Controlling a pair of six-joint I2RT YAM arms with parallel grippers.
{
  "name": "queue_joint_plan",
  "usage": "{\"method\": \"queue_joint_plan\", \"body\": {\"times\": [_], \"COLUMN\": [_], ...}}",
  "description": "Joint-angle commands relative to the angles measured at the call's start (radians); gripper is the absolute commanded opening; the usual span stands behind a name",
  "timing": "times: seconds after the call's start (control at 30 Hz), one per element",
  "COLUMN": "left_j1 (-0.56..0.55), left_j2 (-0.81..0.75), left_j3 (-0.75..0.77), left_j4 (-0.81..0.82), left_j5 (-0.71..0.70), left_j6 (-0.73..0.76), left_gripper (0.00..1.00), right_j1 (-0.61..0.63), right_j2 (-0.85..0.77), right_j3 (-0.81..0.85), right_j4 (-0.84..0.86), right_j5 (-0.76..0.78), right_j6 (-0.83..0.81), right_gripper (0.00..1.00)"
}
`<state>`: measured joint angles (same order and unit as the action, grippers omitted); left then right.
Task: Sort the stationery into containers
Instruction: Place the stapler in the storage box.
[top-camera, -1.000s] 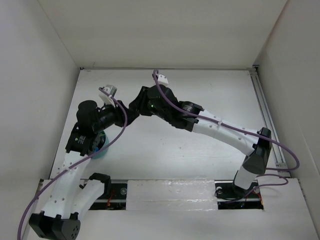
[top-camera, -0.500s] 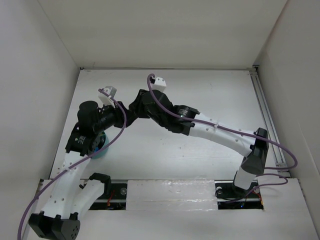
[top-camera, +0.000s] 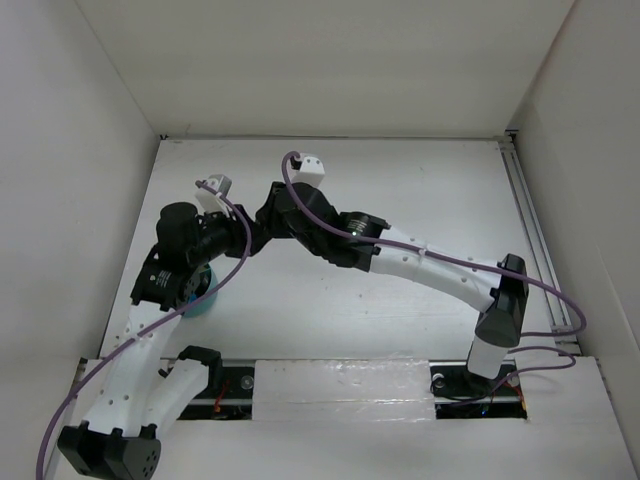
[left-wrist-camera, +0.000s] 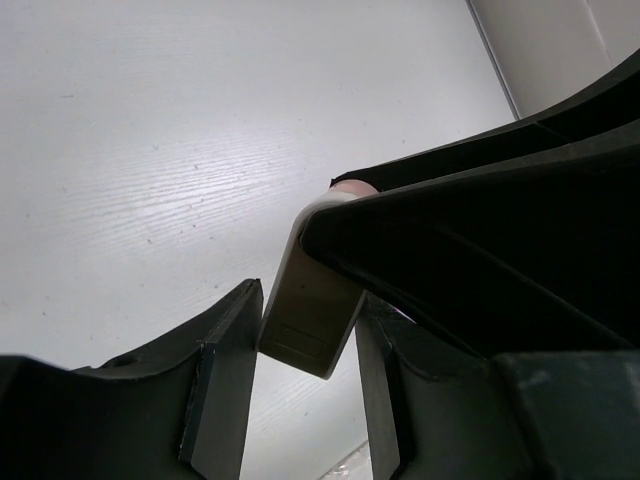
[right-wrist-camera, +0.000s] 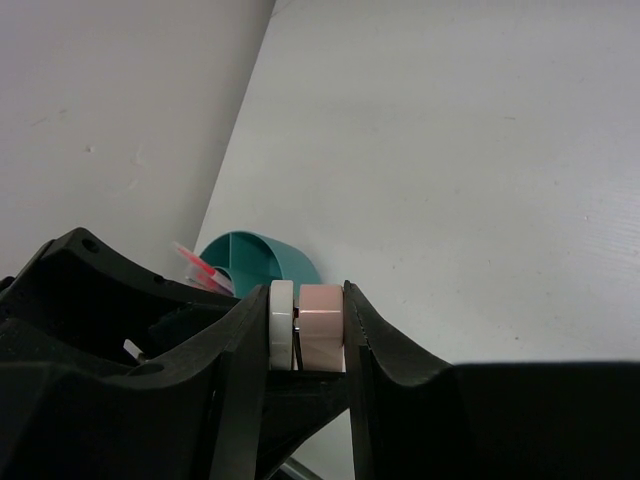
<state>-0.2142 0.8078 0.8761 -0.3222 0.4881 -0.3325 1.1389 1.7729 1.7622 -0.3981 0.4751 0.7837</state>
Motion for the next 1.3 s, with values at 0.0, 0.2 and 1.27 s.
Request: {"method": "queue_joint_plan", "body": {"times": [0.0, 0.2, 1.27], "left_j1": [0.015, 0.015, 0.015], "left_j2": [-0.01, -0.019, -0.128], "left_j3": [0.024, 0.015, -0.003], "left_j4": [0.112, 0.123, 0.21], "left_j5": [-0.092, -0.062, 0.124], "left_j6": [0.007, 0.007, 0.016], "left_gripper": [0.36, 0.36, 0.55], "right_j1": [0.088, 0.088, 0.088], "right_j2": [0.025, 0.046, 0.095], "right_j3": [0.042, 0.042, -0.015], "right_j4": [-0.096, -0.096, 0.022], "right_j5": [-0.125, -0.135, -0.392], "right_j6": [-0.055, -0.055, 0.011], "right_gripper": [0.0, 0.0, 0.0]}}
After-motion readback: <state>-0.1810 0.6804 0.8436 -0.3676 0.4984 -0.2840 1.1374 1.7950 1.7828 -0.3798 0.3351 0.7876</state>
